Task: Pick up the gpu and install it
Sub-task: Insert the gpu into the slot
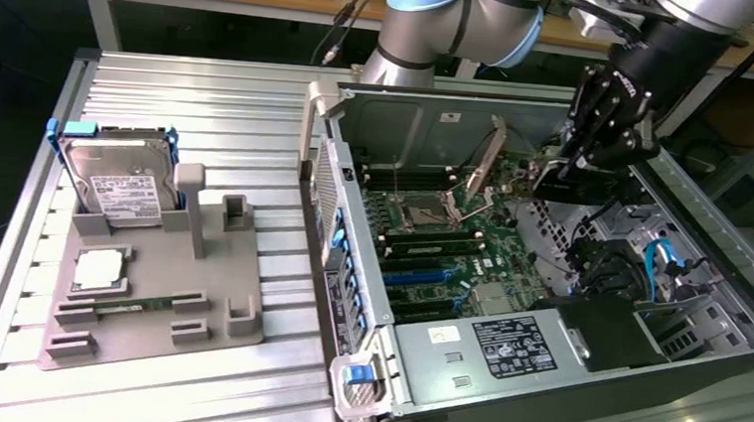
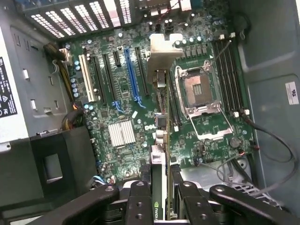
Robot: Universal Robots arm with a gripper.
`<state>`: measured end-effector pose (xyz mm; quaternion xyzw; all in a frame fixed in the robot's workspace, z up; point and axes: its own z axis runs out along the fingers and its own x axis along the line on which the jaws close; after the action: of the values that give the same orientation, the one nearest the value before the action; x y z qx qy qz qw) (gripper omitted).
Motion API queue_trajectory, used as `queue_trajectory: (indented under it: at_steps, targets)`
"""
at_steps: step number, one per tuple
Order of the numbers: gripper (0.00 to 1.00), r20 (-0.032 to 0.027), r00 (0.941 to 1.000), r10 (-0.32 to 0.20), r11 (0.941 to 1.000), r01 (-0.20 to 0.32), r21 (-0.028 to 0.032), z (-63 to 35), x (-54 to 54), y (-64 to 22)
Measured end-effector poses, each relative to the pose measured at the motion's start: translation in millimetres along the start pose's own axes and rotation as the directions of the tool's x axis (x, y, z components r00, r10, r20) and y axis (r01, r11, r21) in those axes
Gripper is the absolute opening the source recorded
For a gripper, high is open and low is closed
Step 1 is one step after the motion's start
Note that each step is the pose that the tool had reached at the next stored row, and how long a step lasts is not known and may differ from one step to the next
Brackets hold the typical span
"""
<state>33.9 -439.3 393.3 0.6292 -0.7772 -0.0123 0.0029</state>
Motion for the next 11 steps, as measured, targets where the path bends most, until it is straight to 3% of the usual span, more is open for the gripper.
queue_trajectory:
  at_steps: [4, 9, 10, 11]
  targets:
    - [0.27, 0.0026, 1.0000, 0.000, 0.9999, 0.000, 0.0102, 4.5, 3.1, 14.9]
    - [0.27, 0.0083, 1.0000, 0.000, 0.9993, 0.000, 0.0382, 7.2, 4.5, 22.3]
    - [0.27, 0.0091, 1.0000, -0.001, 0.9991, 0.001, 0.0424, 7.9, 4.9, 23.9]
    - [0.27, 0.0097, 0.9999, -0.007, 0.9991, 0.007, 0.0429, 8.7, 4.9, 24.1]
